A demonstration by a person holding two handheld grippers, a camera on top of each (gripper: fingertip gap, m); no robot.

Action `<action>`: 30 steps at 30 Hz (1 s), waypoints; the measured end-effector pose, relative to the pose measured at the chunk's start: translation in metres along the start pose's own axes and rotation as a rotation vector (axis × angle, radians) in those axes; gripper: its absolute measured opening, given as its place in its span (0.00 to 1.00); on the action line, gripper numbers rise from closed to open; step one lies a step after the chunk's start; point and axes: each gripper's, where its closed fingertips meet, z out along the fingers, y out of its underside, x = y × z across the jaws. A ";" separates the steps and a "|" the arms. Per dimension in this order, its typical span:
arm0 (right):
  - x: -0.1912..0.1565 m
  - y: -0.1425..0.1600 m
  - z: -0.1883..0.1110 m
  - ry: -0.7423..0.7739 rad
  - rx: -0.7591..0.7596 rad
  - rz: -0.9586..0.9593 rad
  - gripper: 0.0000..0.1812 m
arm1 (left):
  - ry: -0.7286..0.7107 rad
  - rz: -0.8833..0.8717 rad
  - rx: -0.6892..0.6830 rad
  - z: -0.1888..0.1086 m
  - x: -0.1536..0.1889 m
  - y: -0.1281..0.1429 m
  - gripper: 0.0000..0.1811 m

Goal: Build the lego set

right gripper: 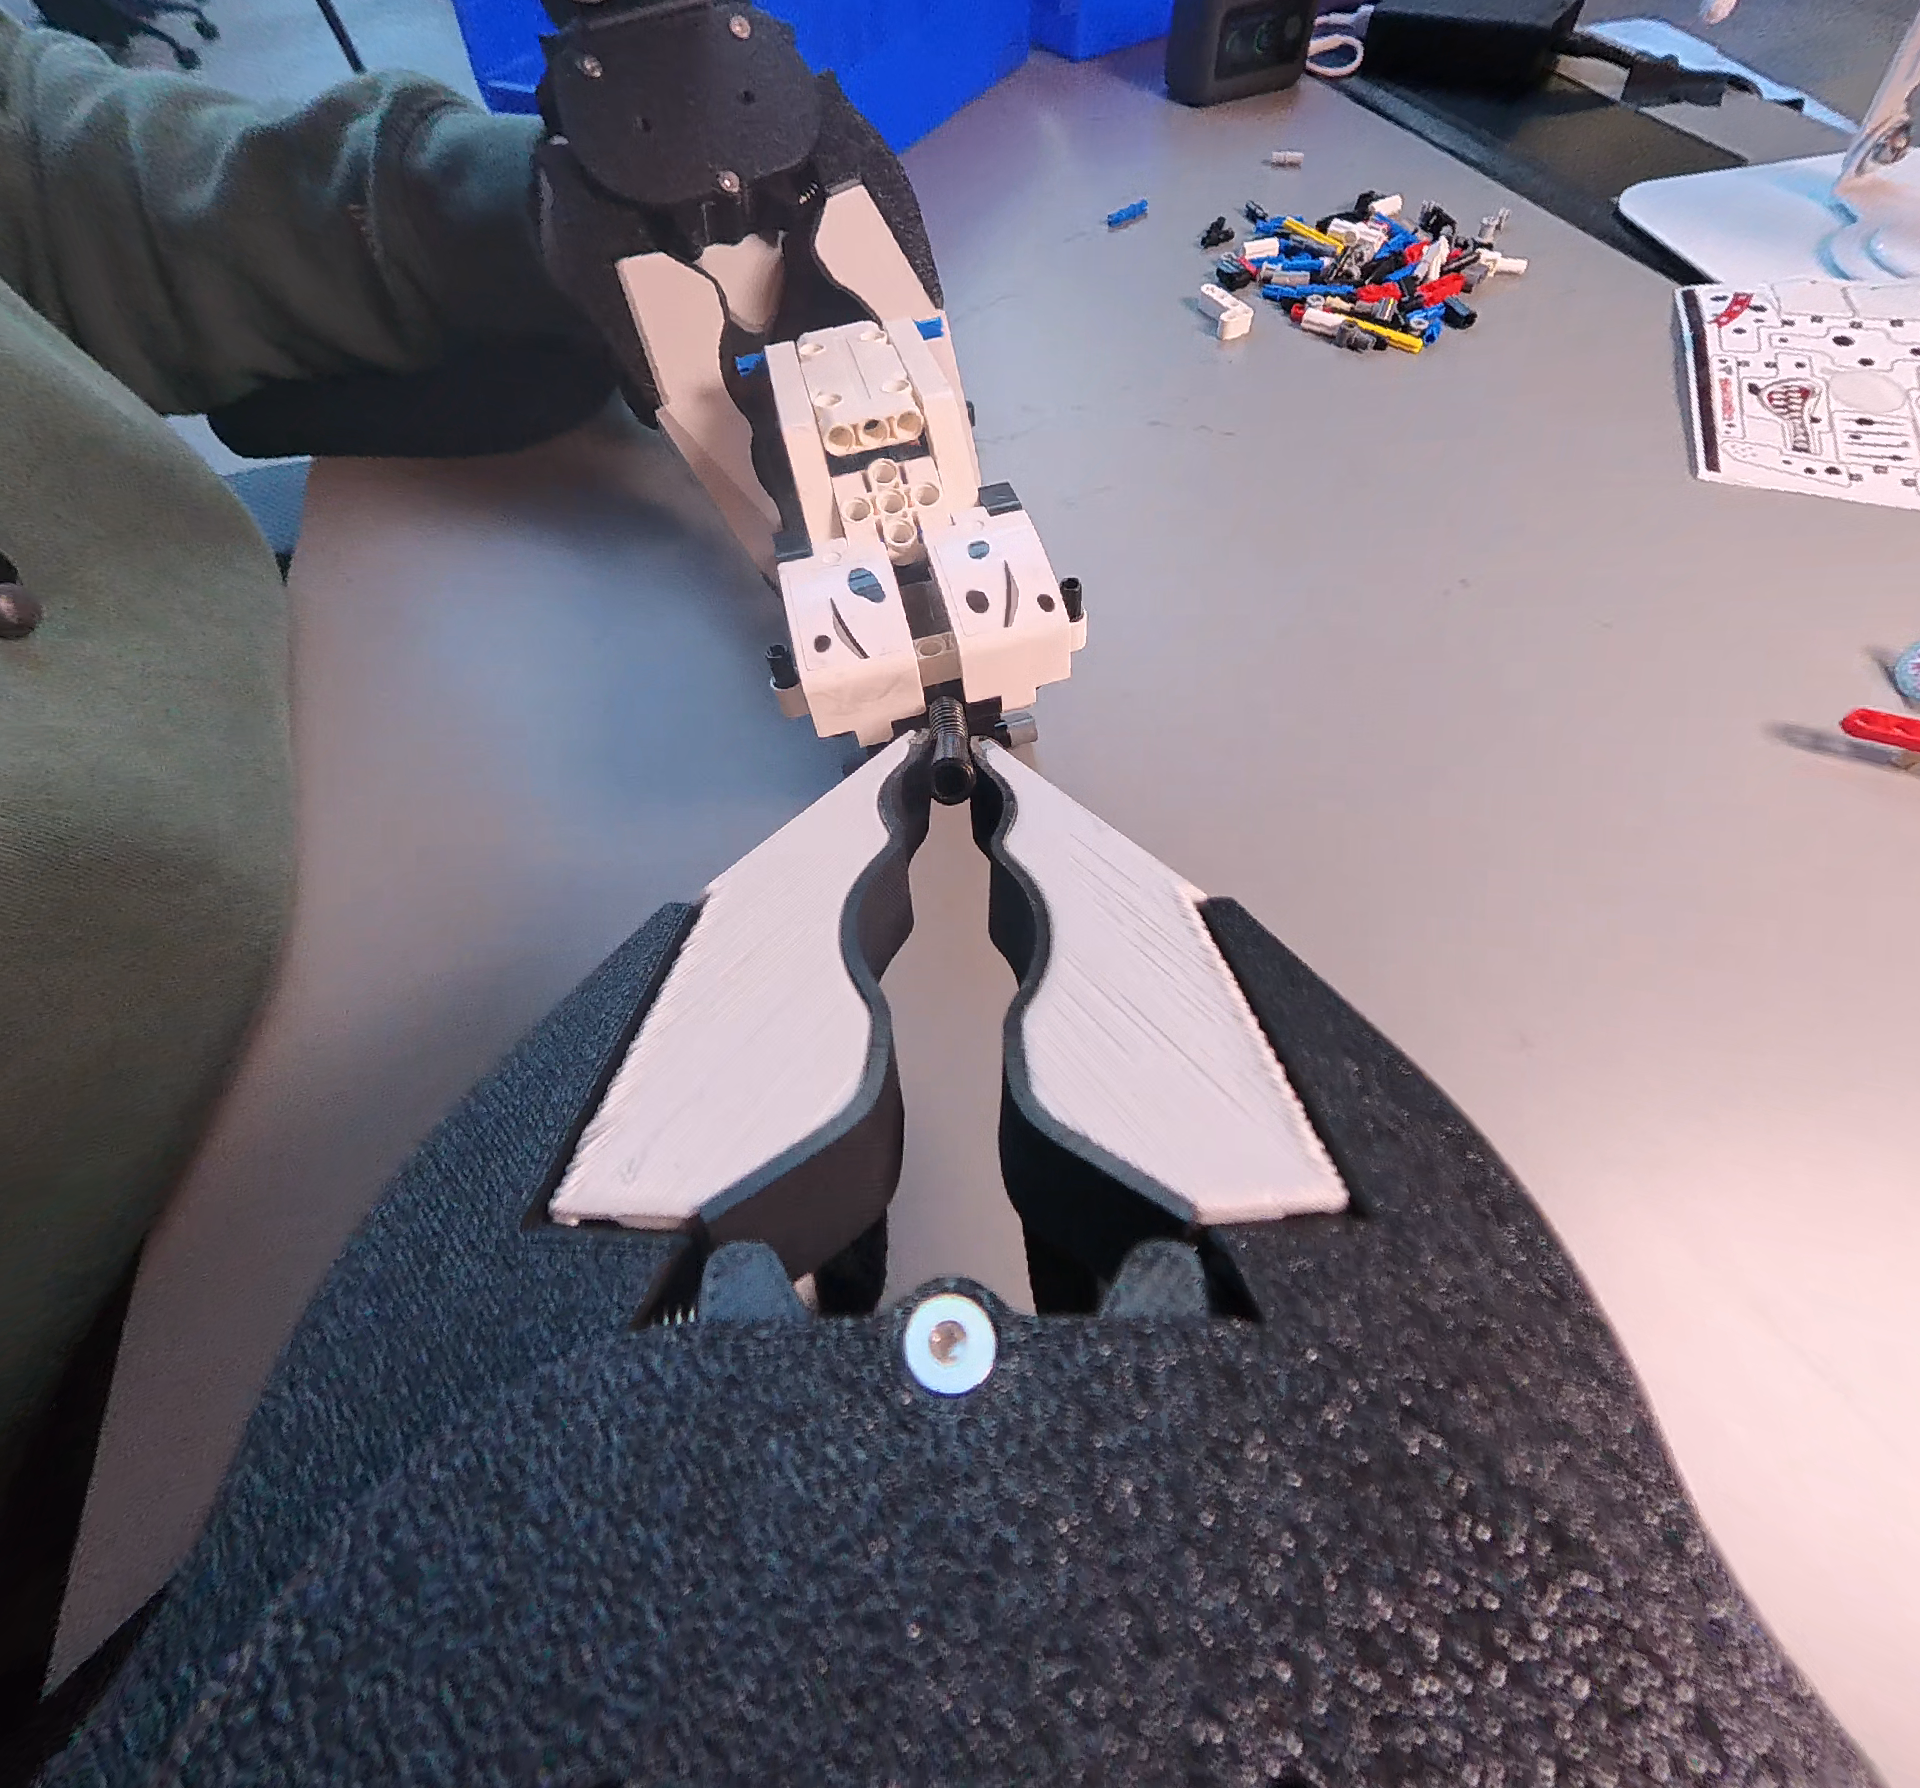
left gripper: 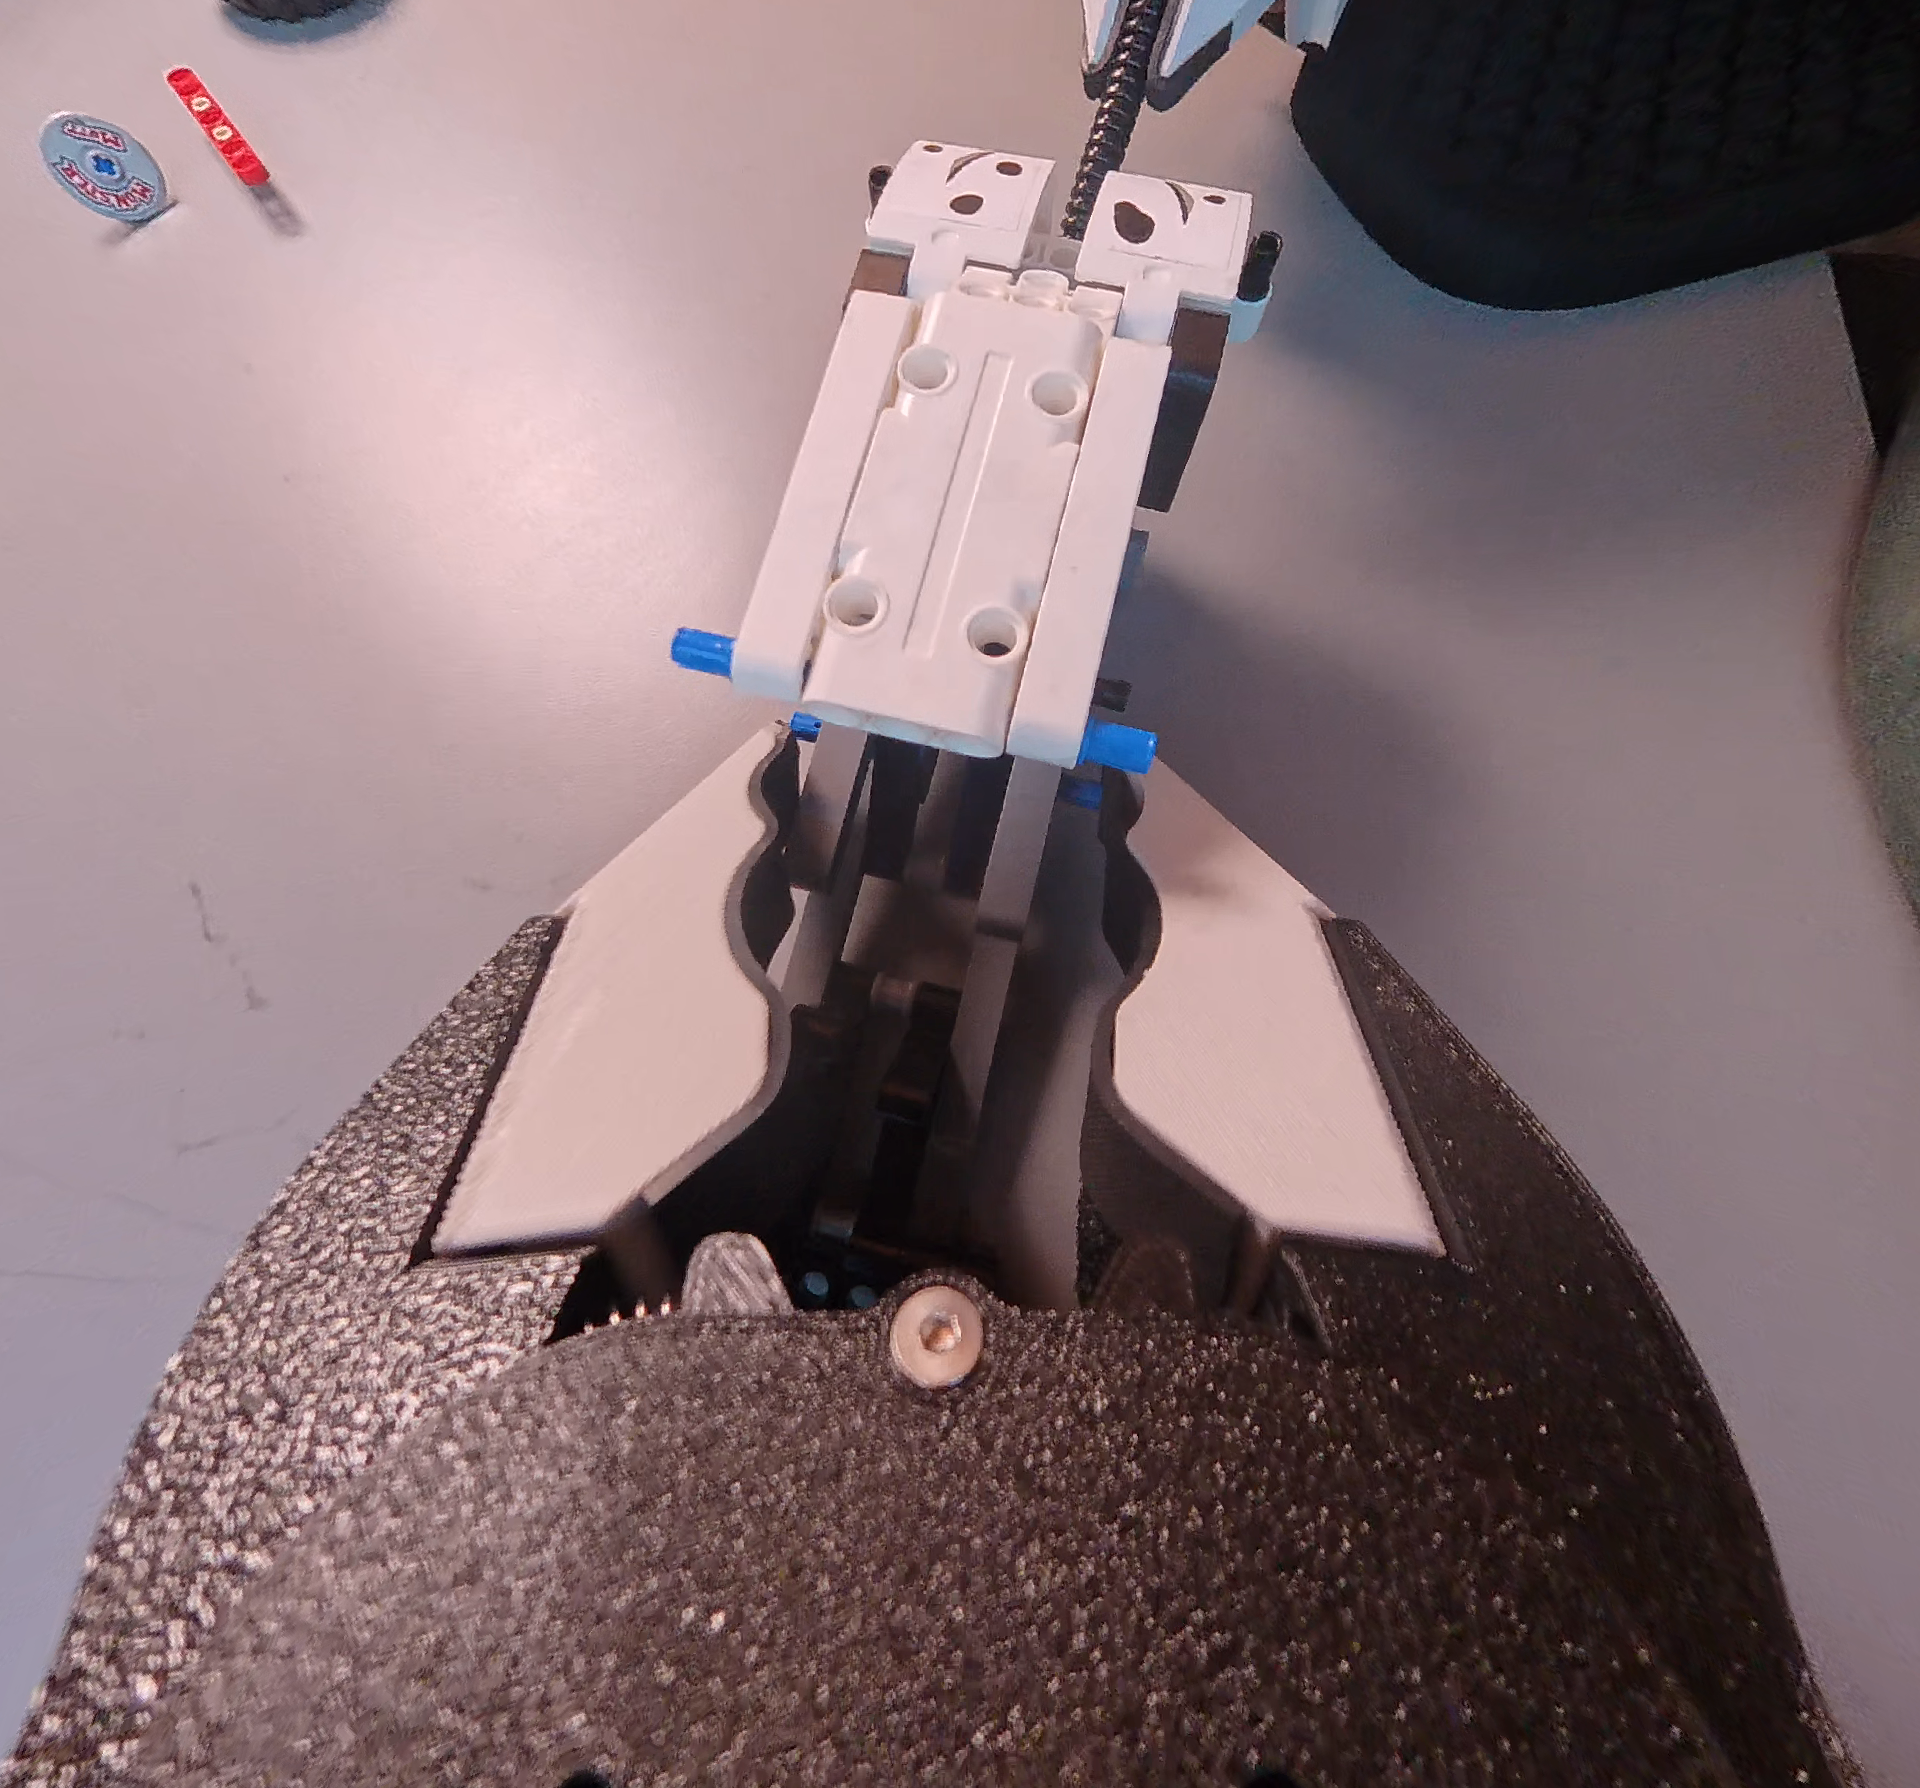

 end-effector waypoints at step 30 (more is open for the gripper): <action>0.024 -0.018 0.005 0.237 -0.171 -0.265 0.12 | 0.212 -0.433 -0.048 0.007 -0.014 -0.023 0.32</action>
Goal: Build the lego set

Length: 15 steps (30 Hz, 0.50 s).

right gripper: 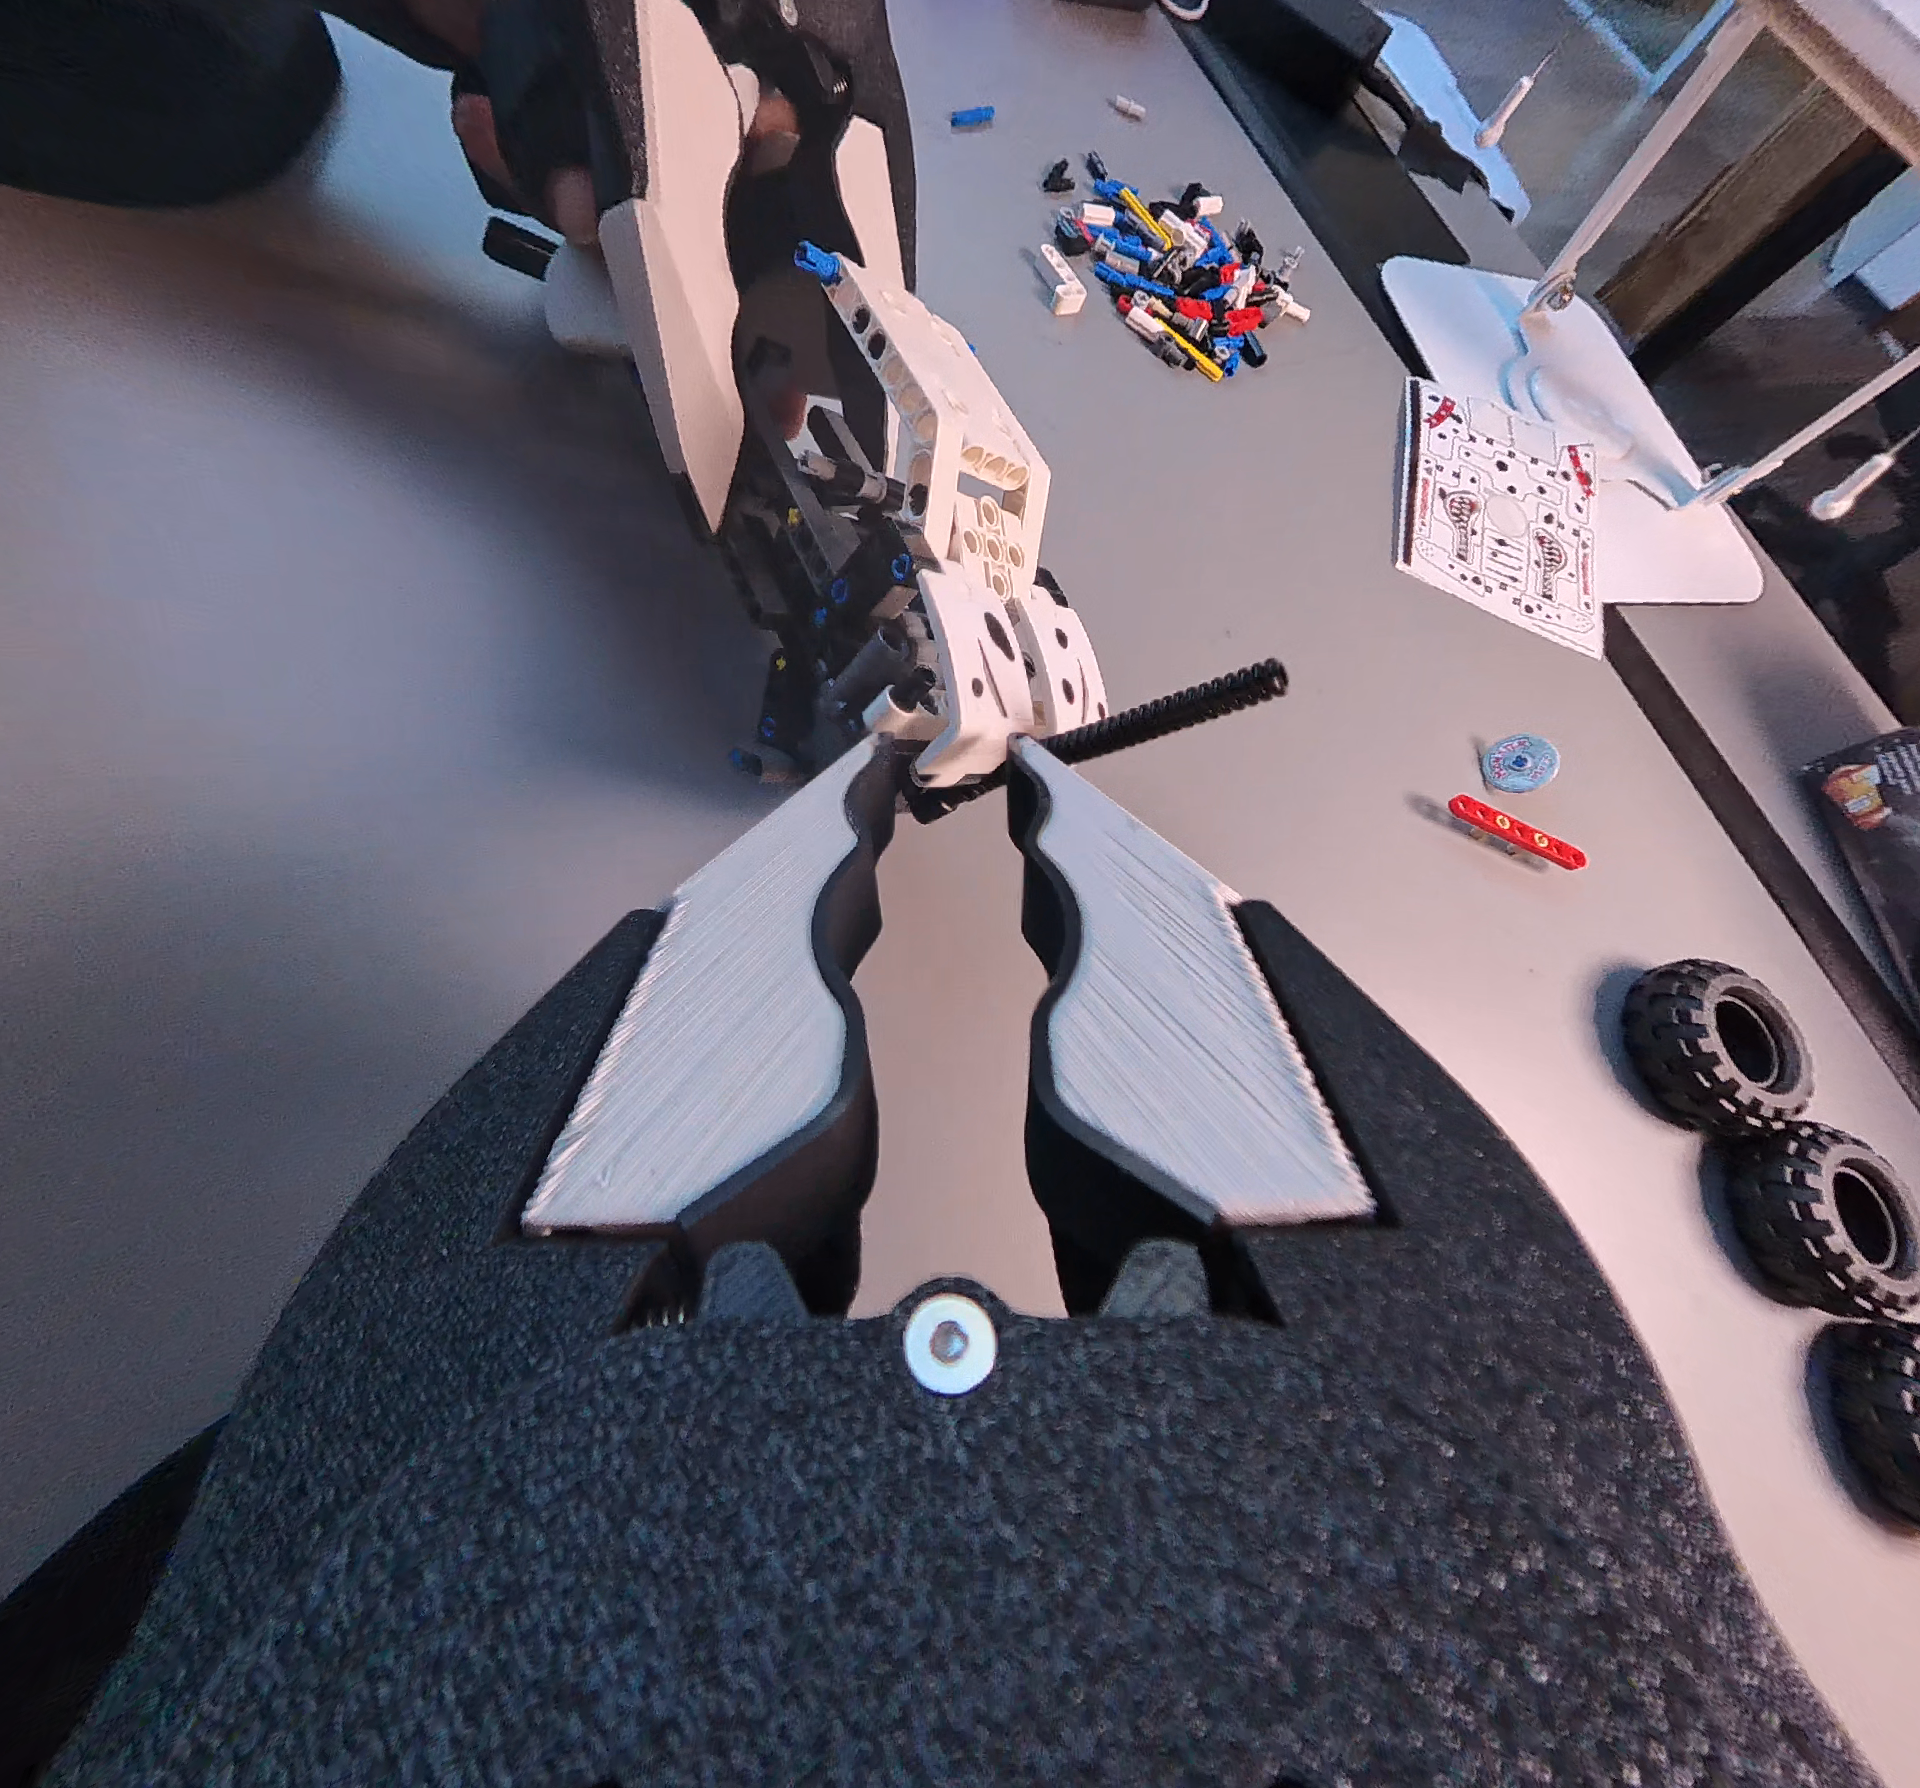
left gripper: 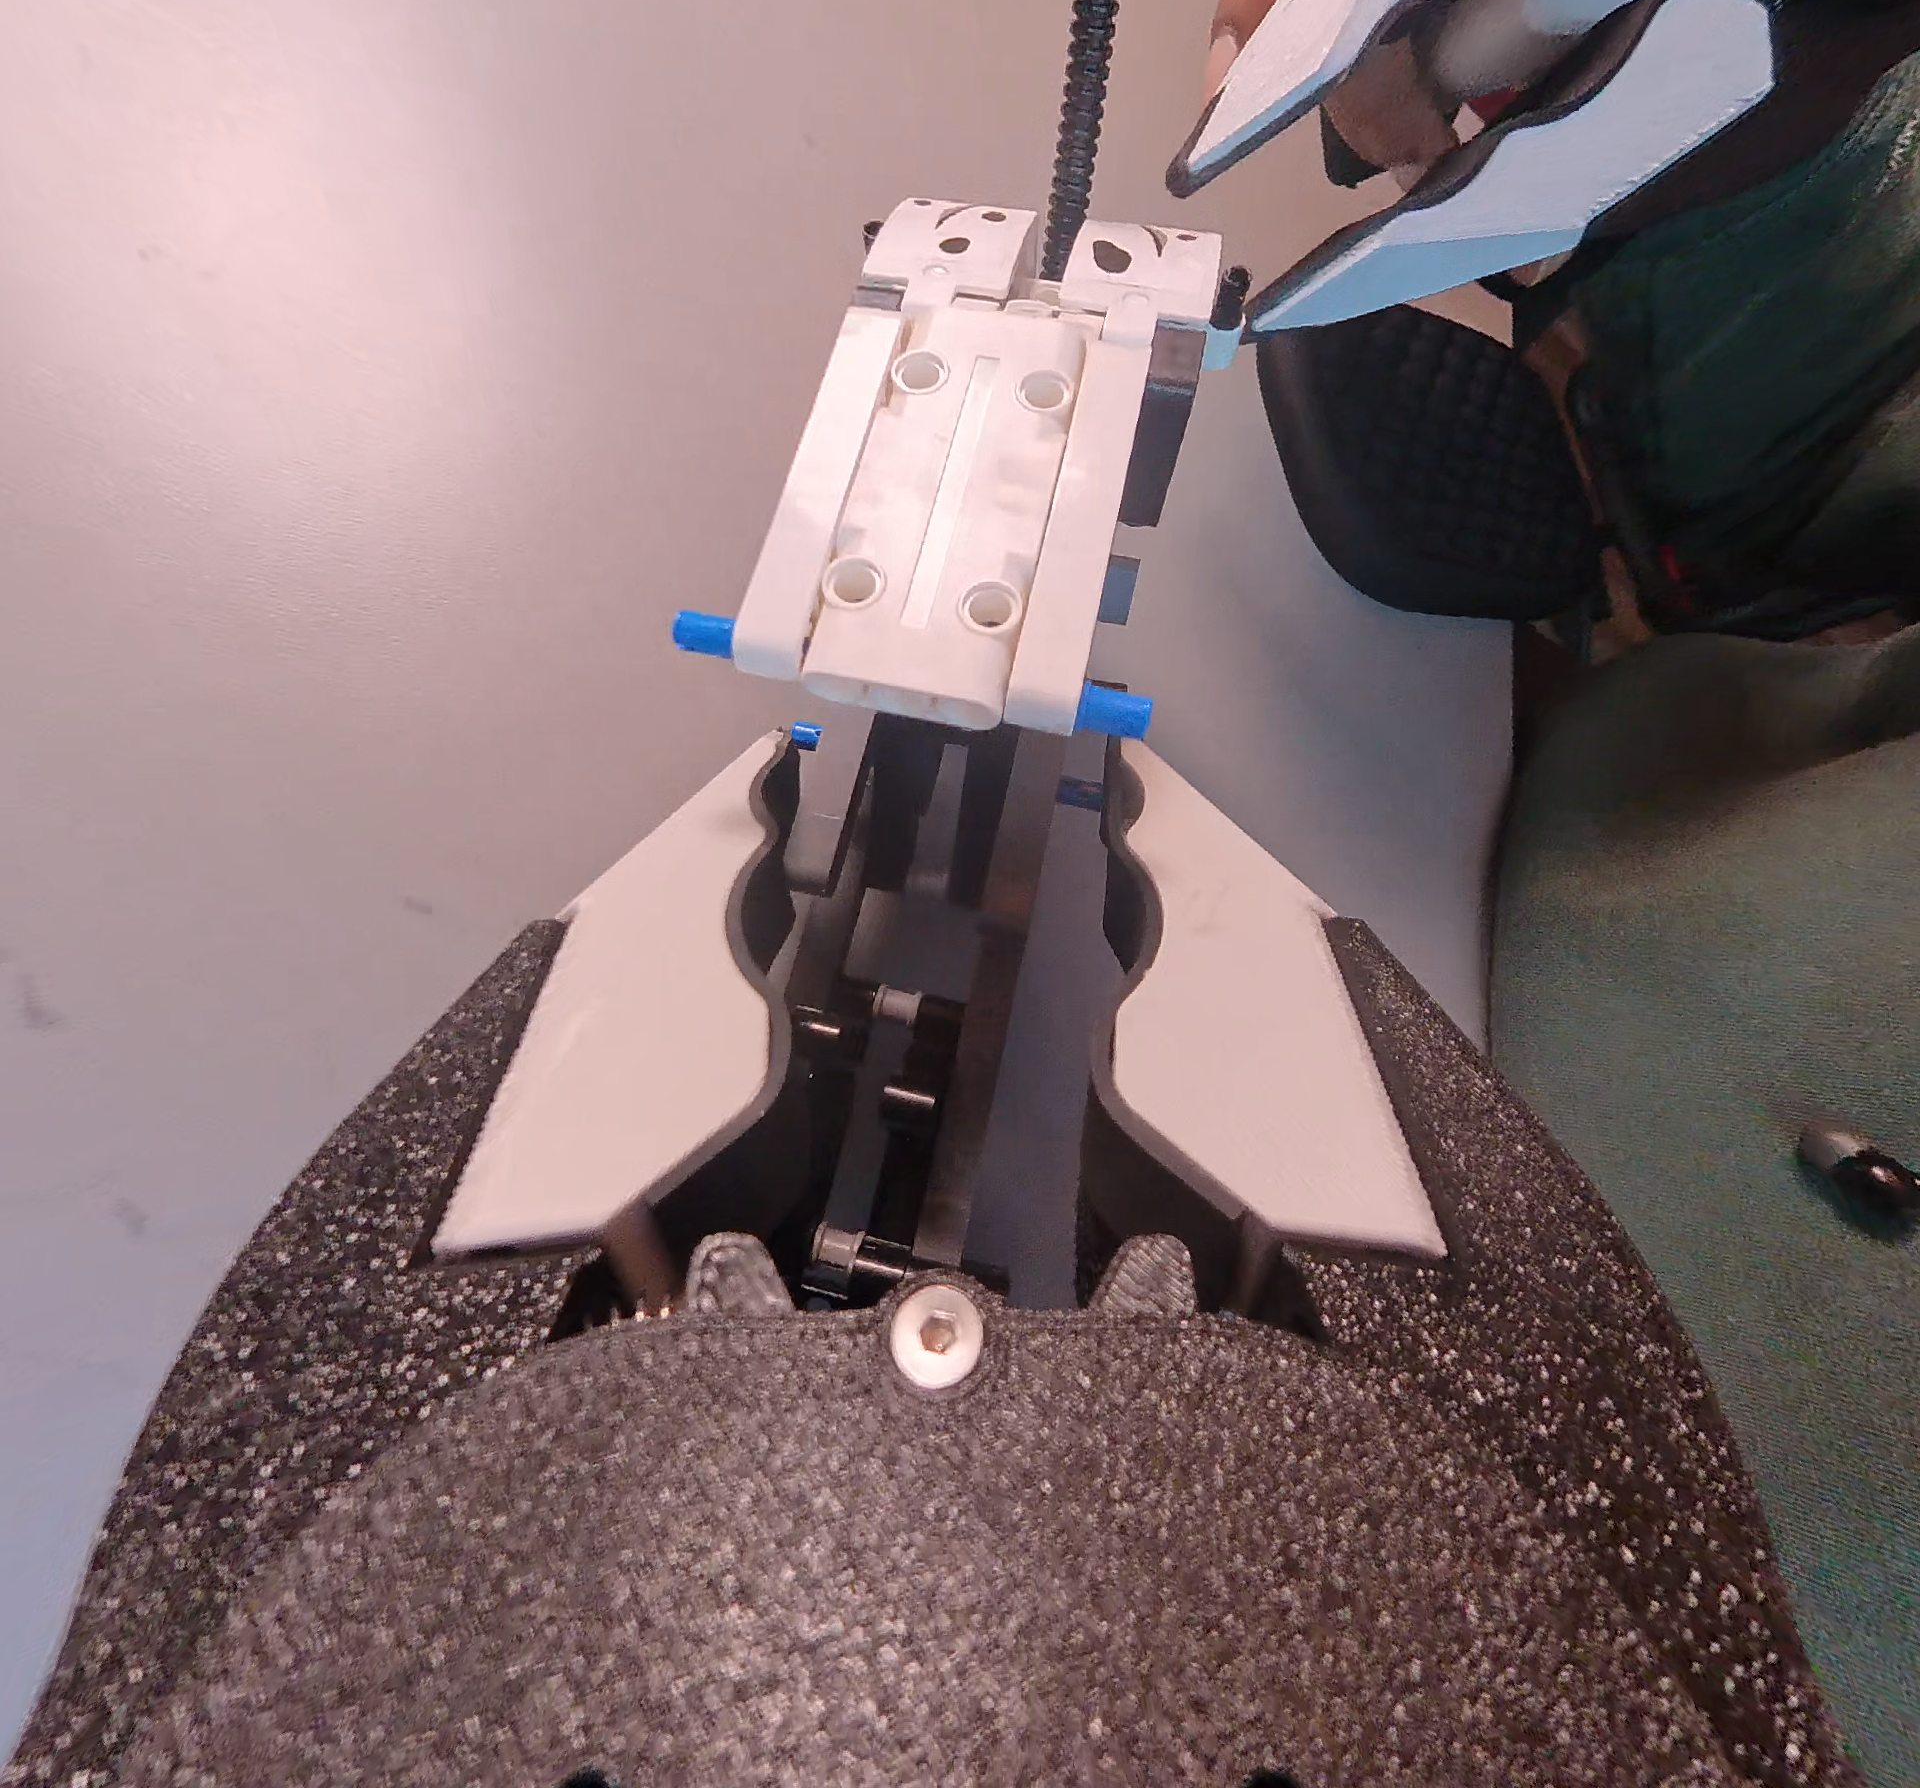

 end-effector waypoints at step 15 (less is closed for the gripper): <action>0.008 0.004 0.014 0.142 0.028 0.117 0.02 | -0.089 0.026 0.041 -0.003 -0.009 -0.001 0.32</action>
